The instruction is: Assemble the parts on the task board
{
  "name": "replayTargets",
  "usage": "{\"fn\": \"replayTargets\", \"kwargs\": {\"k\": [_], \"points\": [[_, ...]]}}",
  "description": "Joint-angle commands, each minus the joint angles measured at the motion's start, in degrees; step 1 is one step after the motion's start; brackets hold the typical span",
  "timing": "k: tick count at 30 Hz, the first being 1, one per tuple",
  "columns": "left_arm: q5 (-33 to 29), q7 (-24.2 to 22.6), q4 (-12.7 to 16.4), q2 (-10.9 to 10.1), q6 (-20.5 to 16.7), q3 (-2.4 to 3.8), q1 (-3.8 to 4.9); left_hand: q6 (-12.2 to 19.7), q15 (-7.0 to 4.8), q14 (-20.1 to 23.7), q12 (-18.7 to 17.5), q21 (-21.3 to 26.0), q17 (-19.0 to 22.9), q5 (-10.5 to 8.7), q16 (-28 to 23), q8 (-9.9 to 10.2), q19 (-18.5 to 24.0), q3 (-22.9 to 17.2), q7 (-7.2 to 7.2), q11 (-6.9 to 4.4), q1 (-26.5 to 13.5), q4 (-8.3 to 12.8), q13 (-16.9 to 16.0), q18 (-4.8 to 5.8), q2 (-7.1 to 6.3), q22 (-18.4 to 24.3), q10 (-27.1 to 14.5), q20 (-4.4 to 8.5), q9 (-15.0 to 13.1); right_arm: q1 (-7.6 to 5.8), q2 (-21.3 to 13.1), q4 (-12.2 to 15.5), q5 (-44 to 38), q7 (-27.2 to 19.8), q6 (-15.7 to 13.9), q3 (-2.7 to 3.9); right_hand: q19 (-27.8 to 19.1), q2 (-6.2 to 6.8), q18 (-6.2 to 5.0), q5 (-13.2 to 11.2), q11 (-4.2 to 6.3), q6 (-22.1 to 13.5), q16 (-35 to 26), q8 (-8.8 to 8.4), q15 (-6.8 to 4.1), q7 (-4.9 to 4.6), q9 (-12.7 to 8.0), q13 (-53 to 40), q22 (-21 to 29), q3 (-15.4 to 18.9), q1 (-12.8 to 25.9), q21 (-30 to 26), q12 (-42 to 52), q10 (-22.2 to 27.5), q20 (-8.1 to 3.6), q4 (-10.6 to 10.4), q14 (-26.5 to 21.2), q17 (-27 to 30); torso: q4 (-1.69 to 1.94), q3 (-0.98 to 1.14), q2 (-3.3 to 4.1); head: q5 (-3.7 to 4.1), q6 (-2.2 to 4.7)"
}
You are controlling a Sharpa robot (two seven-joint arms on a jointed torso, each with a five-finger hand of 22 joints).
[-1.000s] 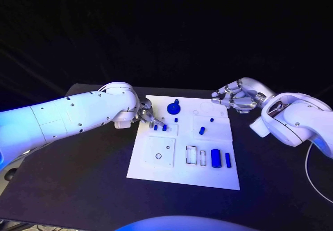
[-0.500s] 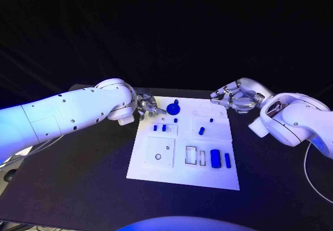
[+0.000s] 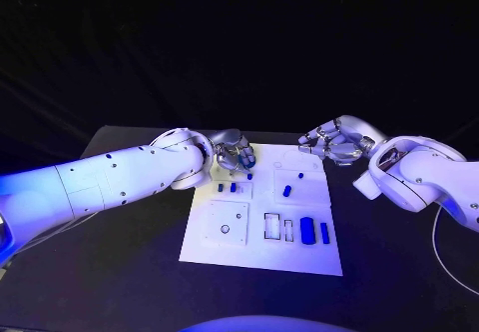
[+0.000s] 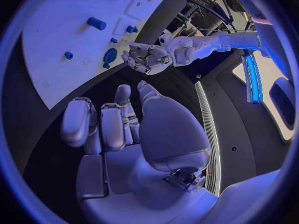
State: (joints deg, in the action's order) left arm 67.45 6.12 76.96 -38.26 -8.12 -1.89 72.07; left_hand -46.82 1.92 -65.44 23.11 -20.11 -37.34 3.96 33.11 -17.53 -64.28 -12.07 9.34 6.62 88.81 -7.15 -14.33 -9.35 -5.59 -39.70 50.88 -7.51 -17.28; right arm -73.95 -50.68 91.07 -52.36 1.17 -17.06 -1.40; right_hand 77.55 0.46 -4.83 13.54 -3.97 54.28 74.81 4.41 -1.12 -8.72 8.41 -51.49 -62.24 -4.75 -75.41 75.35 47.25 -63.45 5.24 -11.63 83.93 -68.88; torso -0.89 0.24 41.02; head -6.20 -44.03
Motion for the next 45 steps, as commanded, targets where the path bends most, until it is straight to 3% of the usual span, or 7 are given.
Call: {"fn": "replayTargets", "kwargs": {"k": [1,3,4,6,15,26,45], "points": [[8.4,-7.1,-0.9,0.7,-3.7,-0.07,-0.61,-1.3,-0.52,-3.0,-1.0,-1.0,-0.1,0.24,1.8,1.4,-2.7,0.3,-0.31,-0.36,-0.3,0.5,1.9,-1.10,-0.60,-0.3,1.5,0.42,1.8,0.05,0.1,0.0,0.0,-0.3,0.7,0.00,-0.1,-0.42,-0.63,0.2,0.24,-0.2,-0.2,0.39,0.25,-0.09,0.1,0.1,0.1,0.3,-0.2,-0.4,0.2,0.1,-0.14,-0.1,1.6,0.0,0.05,0.07,0.00,0.26,0.15],[10.3,-6.5,-1.7,1.4,-3.8,-0.25,-1.00,-2.4,-1.14,-7.3,-1.2,-3.4,-2.4,0.24,6.6,2.2,-6.8,1.1,-0.43,-0.98,-1.4,0.2,2.9,-1.11,-0.86,-1.5,3.3,0.86,2.9,0.05,0.2,0.0,0.0,-0.3,0.8,0.00,-0.1,-0.42,-0.63,0.2,0.24,-0.2,-0.2,0.39,0.25,-0.09,0.1,0.1,0.1,0.3,-0.2,-0.4,0.2,0.1,-0.14,-0.1,1.6,0.0,0.15,0.06,-0.02,0.35,0.18],[11.8,-5.8,-2.2,1.8,-3.8,-0.37,-1.34,-4.1,-1.43,-10.5,-1.6,-5.1,-8.8,0.38,14.8,2.6,-9.3,1.2,-0.50,-1.27,-1.9,-0.2,3.9,-0.99,-0.60,-2.6,4.9,1.19,3.9,0.05,0.2,0.0,0.0,-0.3,0.8,0.00,-0.1,-0.42,-0.63,0.2,0.24,-0.2,-0.2,0.39,0.25,-0.09,0.1,0.1,0.1,0.3,-0.2,-0.4,0.2,0.1,-0.14,-0.1,1.6,0.0,0.16,0.05,-0.01,0.40,0.24],[13.1,-5.0,-2.8,2.3,-3.6,-0.45,-1.72,-5.4,-1.50,-12.2,-2.3,-6.7,-14.1,0.21,21.2,3.2,-10.5,1.7,-0.60,-1.33,-2.4,-0.5,4.9,-0.84,-1.06,-3.9,5.6,1.35,4.9,0.06,0.2,0.0,0.0,-0.3,0.8,0.00,-0.1,-0.43,-0.63,0.3,0.24,-0.2,-0.2,0.40,0.25,-0.09,0.1,0.0,0.1,0.3,-0.2,-0.4,0.3,0.1,-0.14,-0.1,1.6,0.0,0.10,0.02,0.02,0.43,0.25],[16.1,-2.7,-4.5,4.1,-2.3,-0.56,-2.73,-9.4,-1.77,-15.3,-3.9,-21.8,-23.8,0.20,33.4,5.1,-14.7,2.6,-1.05,-1.77,-3.1,-1.4,7.4,1.17,-0.89,-16.0,8.6,1.76,7.2,0.06,0.1,0.1,0.0,-0.3,0.9,0.00,-0.1,-0.49,-0.62,0.3,0.25,-0.2,-0.1,0.40,0.25,-0.09,0.1,0.0,0.0,0.3,-0.2,-0.4,0.3,0.1,-0.14,-0.1,1.7,-0.1,0.01,0.07,0.03,0.47,0.07],[17.8,-0.6,-5.3,5.2,-1.5,-0.52,-2.88,-11.2,-1.96,-17.9,-5.4,-35.3,-30.6,0.29,41.0,6.7,-17.6,1.4,-1.21,-2.02,-1.5,-1.1,9.0,3.12,0.12,-26.5,10.3,2.01,8.5,0.06,0.1,0.1,0.0,-0.3,0.9,0.00,-0.1,-0.49,-0.62,0.3,0.25,-0.2,-0.1,0.40,0.25,-0.09,0.1,0.0,0.0,0.3,-0.2,-0.4,0.3,0.1,-0.14,-0.1,1.7,-0.1,0.09,0.02,-0.04,0.57,0.05],[17.1,3.6,-6.6,6.1,4.4,-0.21,-2.87,-12.4,-2.13,-18.2,-6.3,-39.4,-31.3,0.32,42.5,7.4,-18.0,-0.8,-1.39,-2.21,-0.5,-0.5,9.8,3.64,0.83,-30.0,11.6,2.06,9.2,0.06,0.1,0.2,0.0,-0.3,1.0,-0.01,-0.1,-0.49,-0.62,0.3,0.25,-0.2,-0.1,0.40,0.25,-0.09,0.1,0.0,0.0,0.3,-0.2,-0.4,0.3,0.1,-0.14,-0.1,1.7,-0.1,0.10,0.01,-0.01,0.67,-0.06]]}}
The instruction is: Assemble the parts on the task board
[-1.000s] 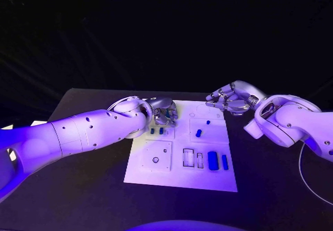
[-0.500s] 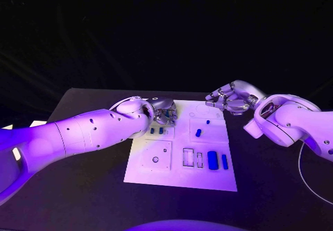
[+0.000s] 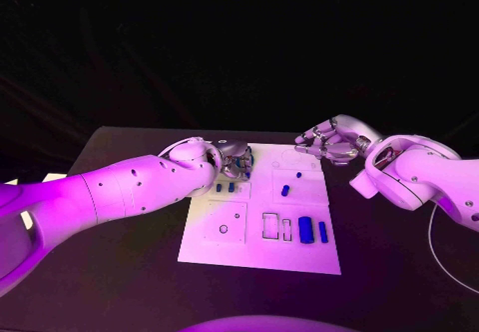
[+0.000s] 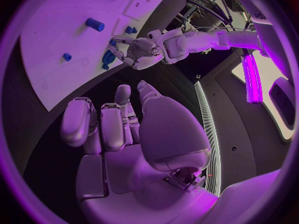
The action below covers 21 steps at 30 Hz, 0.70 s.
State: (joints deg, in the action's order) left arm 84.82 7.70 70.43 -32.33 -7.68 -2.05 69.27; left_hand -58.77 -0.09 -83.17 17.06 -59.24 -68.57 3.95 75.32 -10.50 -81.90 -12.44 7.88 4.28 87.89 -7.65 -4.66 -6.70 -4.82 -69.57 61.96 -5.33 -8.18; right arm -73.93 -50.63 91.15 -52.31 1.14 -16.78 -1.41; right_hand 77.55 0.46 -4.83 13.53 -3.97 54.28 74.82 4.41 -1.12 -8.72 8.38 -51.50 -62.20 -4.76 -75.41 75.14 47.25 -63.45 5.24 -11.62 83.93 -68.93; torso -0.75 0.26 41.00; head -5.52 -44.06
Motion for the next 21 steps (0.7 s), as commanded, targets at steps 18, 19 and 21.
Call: {"fn": "replayTargets", "kwargs": {"k": [18,19,21], "points": [[-2.3,1.2,-0.3,0.7,4.2,-0.01,-0.05,-2.1,-0.59,-0.6,-0.2,-3.4,0.0,0.22,1.1,0.7,-0.6,-2.0,-0.42,-0.55,0.0,0.3,0.0,1.36,0.44,-2.8,3.1,0.14,0.4,0.03,-0.1,0.2,-0.2,0.0,0.7,0.01,0.0,-0.69,-0.62,0.4,0.27,-0.2,-0.1,0.42,0.23,-0.08,0.1,-0.1,0.0,0.3,-0.3,-0.2,0.5,0.0,-0.16,-0.1,1.7,-0.1,0.00,0.00,-0.01,-0.27,-0.16],[-2.3,1.2,-0.3,0.7,4.2,-0.01,-0.05,-2.1,-0.60,-0.6,-0.2,-3.5,0.0,0.22,1.1,0.8,-0.6,-2.0,-0.42,-0.54,-0.1,0.3,0.0,1.38,0.40,-2.9,3.1,0.15,0.4,0.03,-0.1,0.3,-0.2,0.0,0.7,0.01,0.0,-0.69,-0.62,0.4,0.27,-0.2,-0.1,0.42,0.23,-0.08,0.1,-0.1,0.0,0.3,-0.3,-0.2,0.5,0.0,-0.16,-0.1,1.7,-0.1,-0.01,0.00,-0.02,-0.26,-0.15],[-2.4,1.3,-0.4,0.8,4.2,-0.01,-0.05,-2.1,-0.61,-0.6,-0.3,-3.7,0.1,0.22,1.0,0.8,-0.7,-2.1,-0.41,-0.54,-0.1,0.4,0.0,1.41,0.36,-3.1,3.1,0.16,0.5,0.03,-0.1,0.3,-0.2,0.0,0.7,0.01,0.0,-0.69,-0.62,0.4,0.27,-0.2,-0.1,0.42,0.23,-0.08,0.1,-0.1,0.0,0.3,-0.3,-0.2,0.5,0.0,-0.16,-0.1,1.7,-0.1,-0.01,-0.01,-0.03,-0.26,-0.16]]}}
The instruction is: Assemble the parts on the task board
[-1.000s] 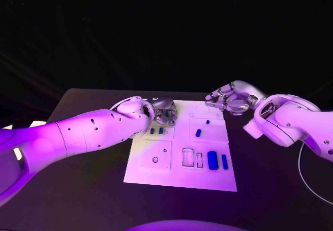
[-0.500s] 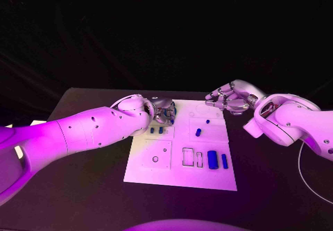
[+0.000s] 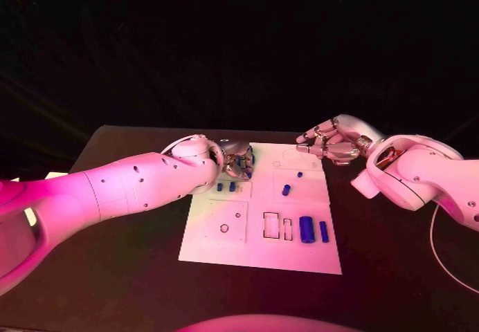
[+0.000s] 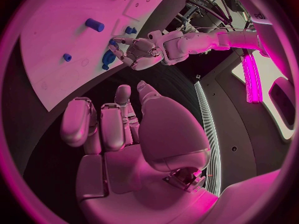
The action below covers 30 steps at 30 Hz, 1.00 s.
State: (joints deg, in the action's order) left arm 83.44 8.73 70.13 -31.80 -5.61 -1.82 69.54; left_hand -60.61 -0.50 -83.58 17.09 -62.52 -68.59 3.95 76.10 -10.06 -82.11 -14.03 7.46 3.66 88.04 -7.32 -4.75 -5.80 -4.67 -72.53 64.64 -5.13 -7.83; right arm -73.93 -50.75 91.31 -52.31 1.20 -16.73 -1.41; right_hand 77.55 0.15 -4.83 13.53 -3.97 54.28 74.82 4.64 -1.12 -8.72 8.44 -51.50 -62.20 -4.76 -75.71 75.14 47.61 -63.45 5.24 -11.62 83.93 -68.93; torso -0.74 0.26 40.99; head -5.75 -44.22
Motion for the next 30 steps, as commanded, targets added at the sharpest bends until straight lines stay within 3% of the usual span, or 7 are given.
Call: {"fn": "replayTargets", "kwargs": {"k": [1,8,16,24,30], "points": [[-1.0,0.3,-0.1,0.3,2.1,-0.25,-0.33,-0.2,-0.20,-0.2,-0.4,-0.6,0.3,0.22,0.2,0.4,-0.5,-0.5,0.02,0.08,-0.3,0.0,0.1,0.54,0.17,-0.2,0.4,-0.04,0.1,0.03,0.0,0.1,-0.2,0.0,0.6,0.01,0.0,-0.38,-0.62,0.4,0.26,-0.2,-0.1,0.19,0.23,-0.08,0.1,-0.1,0.0,0.3,0.0,-0.2,0.1,0.0,-0.16,-0.1,1.7,-0.1,0.00,0.00,-0.01,0.00,0.01],[-1.1,0.5,-0.1,0.4,2.0,-0.25,-0.33,-0.3,-0.19,-0.1,-1.0,-1.3,1.2,0.26,-0.2,0.8,-0.5,-1.0,0.14,0.18,-0.4,0.2,0.3,0.65,0.09,-0.8,0.5,-0.02,0.3,0.03,0.0,0.2,-0.2,-0.1,0.6,0.01,0.0,-0.38,-0.62,0.4,0.26,-0.2,-0.1,0.19,0.23,-0.08,0.1,-0.1,0.0,0.3,0.0,-0.2,0.1,0.0,-0.16,-0.1,1.7,-0.1,-0.08,0.01,0.02,0.00,-0.01],[-3.2,-0.3,0.5,0.0,-1.5,-0.11,-0.34,-3.2,-0.90,-0.9,-1.5,-4.2,1.1,0.30,0.5,0.2,-1.3,-3.5,-0.50,-0.57,0.1,1.4,0.0,1.09,1.06,-3.0,3.2,0.47,0.1,0.03,0.1,0.1,-0.2,-0.1,0.7,0.01,0.0,-0.38,-0.62,0.4,0.26,-0.2,-0.1,0.19,0.23,-0.08,0.1,-0.1,0.0,0.3,0.0,-0.2,0.1,0.0,-0.16,-0.1,1.7,-0.1,-0.06,-0.03,0.02,0.13,0.07],[-7.9,-0.4,2.1,-1.8,-3.5,1.11,-0.19,-3.5,-0.92,-1.0,-2.0,-4.5,1.4,0.30,0.4,0.4,-1.3,-4.1,-0.39,-0.62,-0.2,1.7,0.0,1.12,0.94,-3.3,3.6,0.60,0.1,0.03,0.1,0.0,-0.2,-0.1,0.8,0.01,0.0,-0.38,-0.62,0.4,0.26,-0.2,-0.1,0.19,0.23,-0.08,0.1,-0.1,0.0,0.3,0.0,-0.2,0.1,0.0,-0.16,-0.1,1.7,-0.1,0.08,-0.03,-0.11,0.20,0.10],[-9.3,-0.5,4.3,-4.2,-4.4,1.57,0.40,-3.4,-0.83,-0.9,-2.6,-4.4,1.8,0.30,0.3,0.8,-1.2,-4.5,-0.22,-0.48,-0.6,1.9,0.0,1.12,0.69,-3.4,3.7,0.58,0.3,0.03,0.1,-0.1,-0.2,-0.1,0.8,0.01,0.0,-0.40,-0.62,0.4,0.27,-0.2,-0.2,0.19,0.23,-0.08,0.1,-0.1,0.0,0.3,0.0,-0.2,0.1,0.0,-0.16,-0.1,1.7,0.0,0.20,-0.08,-0.10,0.02,0.33]]}}
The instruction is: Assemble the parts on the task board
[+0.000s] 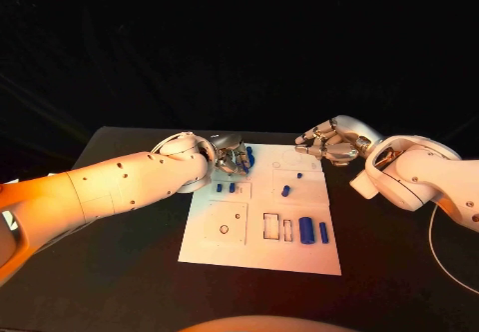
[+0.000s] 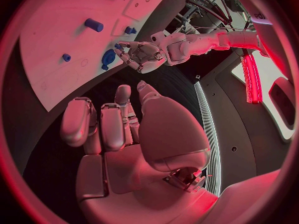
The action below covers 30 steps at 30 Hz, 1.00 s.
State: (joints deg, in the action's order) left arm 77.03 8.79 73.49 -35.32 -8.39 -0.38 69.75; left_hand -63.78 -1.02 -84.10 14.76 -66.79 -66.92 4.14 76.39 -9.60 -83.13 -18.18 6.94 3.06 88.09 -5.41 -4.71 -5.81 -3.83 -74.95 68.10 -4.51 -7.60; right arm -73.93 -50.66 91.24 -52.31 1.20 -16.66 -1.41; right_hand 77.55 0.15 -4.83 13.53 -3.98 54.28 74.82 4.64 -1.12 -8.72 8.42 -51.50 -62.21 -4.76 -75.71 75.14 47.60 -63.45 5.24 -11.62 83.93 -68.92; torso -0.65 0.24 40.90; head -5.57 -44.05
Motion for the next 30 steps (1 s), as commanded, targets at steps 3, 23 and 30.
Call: {"fn": "replayTargets", "kwargs": {"k": [3,23,30], "points": [[-3.4,-0.5,1.9,-1.9,-1.5,0.27,0.33,-0.2,-0.29,-0.4,-0.4,-0.1,0.2,0.11,0.0,0.4,-0.2,-0.4,0.32,0.14,-0.7,0.0,0.0,1.12,-0.21,-0.9,0.2,-0.04,0.1,0.04,0.1,-0.1,-0.1,-0.1,0.8,0.01,0.0,-0.44,-0.61,0.4,0.27,-0.2,-0.2,0.22,0.23,-0.08,0.1,-0.1,-0.1,0.4,0.0,-0.1,0.2,-0.1,-0.17,-0.2,1.7,0.0,0.14,-0.10,-0.05,-0.22,0.20],[-3.8,1.5,3.1,-6.0,3.8,0.32,0.38,-0.1,-0.15,-0.4,-1.3,0.1,0.5,0.04,-0.1,0.9,0.0,-0.8,0.36,0.28,-1.6,0.1,0.0,1.09,-0.79,-1.0,0.2,-0.14,0.3,0.04,0.1,0.0,-0.1,-0.1,0.8,-0.01,0.0,-0.44,-0.61,0.4,0.27,-0.2,-0.2,0.22,0.23,-0.08,0.1,-0.1,-0.1,0.4,0.0,-0.1,0.2,-0.1,-0.17,-0.2,1.7,0.0,-0.01,-0.01,0.07,-0.51,-0.04],[-3.2,2.0,2.3,-5.9,5.0,0.25,0.23,-0.1,-0.13,-0.4,-1.4,0.1,0.5,0.03,-0.1,1.0,0.0,-0.8,0.36,0.28,-1.7,0.1,0.0,1.10,-0.83,-1.0,0.2,-0.15,0.3,0.04,0.1,0.0,-0.1,-0.1,0.8,-0.01,0.0,-0.44,-0.61,0.4,0.27,-0.2,-0.2,0.22,0.23,-0.08,0.1,-0.1,-0.1,0.4,0.0,-0.1,0.2,-0.1,-0.17,-0.2,1.7,0.0,-0.11,0.04,0.08,-0.62,-0.06]]}}
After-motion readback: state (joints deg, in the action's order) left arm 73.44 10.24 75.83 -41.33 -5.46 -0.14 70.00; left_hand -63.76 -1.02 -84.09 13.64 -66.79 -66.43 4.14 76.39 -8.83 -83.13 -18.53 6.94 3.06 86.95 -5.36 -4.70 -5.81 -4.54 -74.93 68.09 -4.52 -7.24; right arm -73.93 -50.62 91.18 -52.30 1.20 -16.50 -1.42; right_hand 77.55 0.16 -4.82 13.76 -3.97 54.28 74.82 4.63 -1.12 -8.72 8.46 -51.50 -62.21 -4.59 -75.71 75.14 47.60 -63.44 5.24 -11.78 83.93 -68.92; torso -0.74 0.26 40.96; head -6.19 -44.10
